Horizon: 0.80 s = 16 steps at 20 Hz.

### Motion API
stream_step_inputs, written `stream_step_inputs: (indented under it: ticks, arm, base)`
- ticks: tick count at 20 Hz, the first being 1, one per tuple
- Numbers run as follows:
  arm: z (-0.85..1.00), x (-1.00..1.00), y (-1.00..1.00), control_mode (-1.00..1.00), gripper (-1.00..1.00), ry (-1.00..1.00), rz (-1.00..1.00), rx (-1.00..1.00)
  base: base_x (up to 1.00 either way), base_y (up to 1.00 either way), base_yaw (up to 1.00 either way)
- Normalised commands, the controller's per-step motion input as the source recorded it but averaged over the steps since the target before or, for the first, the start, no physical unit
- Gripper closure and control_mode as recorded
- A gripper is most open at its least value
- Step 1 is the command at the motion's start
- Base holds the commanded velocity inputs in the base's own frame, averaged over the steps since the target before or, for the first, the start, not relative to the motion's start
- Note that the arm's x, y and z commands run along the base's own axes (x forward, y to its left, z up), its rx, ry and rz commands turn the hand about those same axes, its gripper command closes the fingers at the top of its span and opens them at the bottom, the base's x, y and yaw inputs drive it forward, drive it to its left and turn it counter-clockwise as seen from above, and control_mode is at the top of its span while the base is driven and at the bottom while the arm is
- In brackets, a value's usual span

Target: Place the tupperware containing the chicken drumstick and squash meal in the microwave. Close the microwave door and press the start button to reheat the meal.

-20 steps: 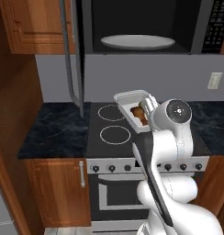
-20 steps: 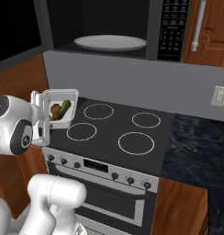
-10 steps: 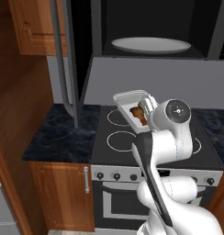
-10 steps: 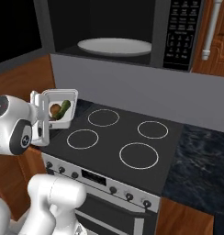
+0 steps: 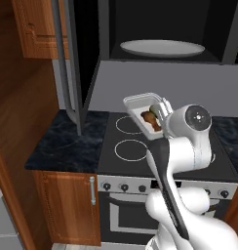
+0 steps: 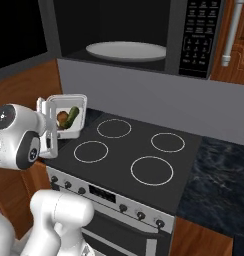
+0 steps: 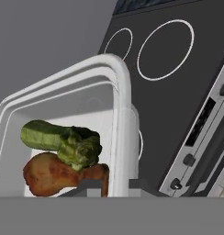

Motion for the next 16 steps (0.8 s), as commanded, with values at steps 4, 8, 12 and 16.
stream_step_inputs:
  ticks: [4,8,12,16]
  arm:
    - [0.0,0.08,-0.2,-1.0,1.0,-0.02,0.03,0.03]
    - [0.0,0.23,-0.04,-1.0,1.0,0.0,0.01,0.01]
    - [0.0,0.12,-0.07,-1.0,1.0,-0.02,0.0,0.02]
    - [0.18,0.0,-0.22,-1.0,1.0,-0.14,0.0,0.02]
  base:
    - [0.0,0.0,0.0]
    - [0.0,0.0,0.0]
    - [0.0,0.0,0.0]
    - [0.0,0.0,0.0]
